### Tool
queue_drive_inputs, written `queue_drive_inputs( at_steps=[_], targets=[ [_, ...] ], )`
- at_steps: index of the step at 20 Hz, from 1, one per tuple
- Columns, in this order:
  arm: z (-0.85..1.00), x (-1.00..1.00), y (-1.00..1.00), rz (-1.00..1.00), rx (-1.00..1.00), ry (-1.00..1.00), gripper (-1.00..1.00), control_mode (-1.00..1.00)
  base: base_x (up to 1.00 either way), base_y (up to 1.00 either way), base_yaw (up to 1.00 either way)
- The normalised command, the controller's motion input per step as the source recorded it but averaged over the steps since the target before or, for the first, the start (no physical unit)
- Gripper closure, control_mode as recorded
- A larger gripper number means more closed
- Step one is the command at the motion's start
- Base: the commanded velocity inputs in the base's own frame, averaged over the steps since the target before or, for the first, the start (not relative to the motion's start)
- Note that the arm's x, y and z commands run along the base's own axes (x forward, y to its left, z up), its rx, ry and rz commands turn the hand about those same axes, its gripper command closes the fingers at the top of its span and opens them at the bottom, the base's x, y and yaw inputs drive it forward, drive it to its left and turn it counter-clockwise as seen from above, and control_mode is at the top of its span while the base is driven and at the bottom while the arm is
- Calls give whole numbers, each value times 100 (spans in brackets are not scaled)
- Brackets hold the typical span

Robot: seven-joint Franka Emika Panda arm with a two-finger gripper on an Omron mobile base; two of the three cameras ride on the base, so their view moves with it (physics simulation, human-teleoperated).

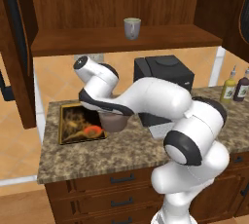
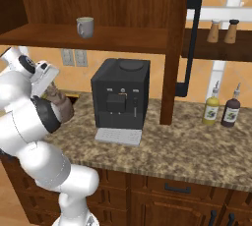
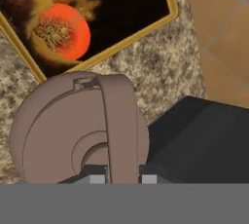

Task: Pick the kettle from the counter and place it on the tray. Then pick the mug from the cabinet and place it on the tray. Then close the cabinet doors.

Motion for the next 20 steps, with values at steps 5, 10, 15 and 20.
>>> queue_drive_inputs(
  at_steps=[5,10,15,20],
  targets=[
    [0,35,67,14,-1,0,100,-100,0,0,0],
    [0,27,52,10,0,0,100,-100,0,0,0],
    [0,37,37,5,0,0,100,-100,0,0,0],
    [-5,42,30,2,0,0,100,-100,0,0,0]
  ],
)
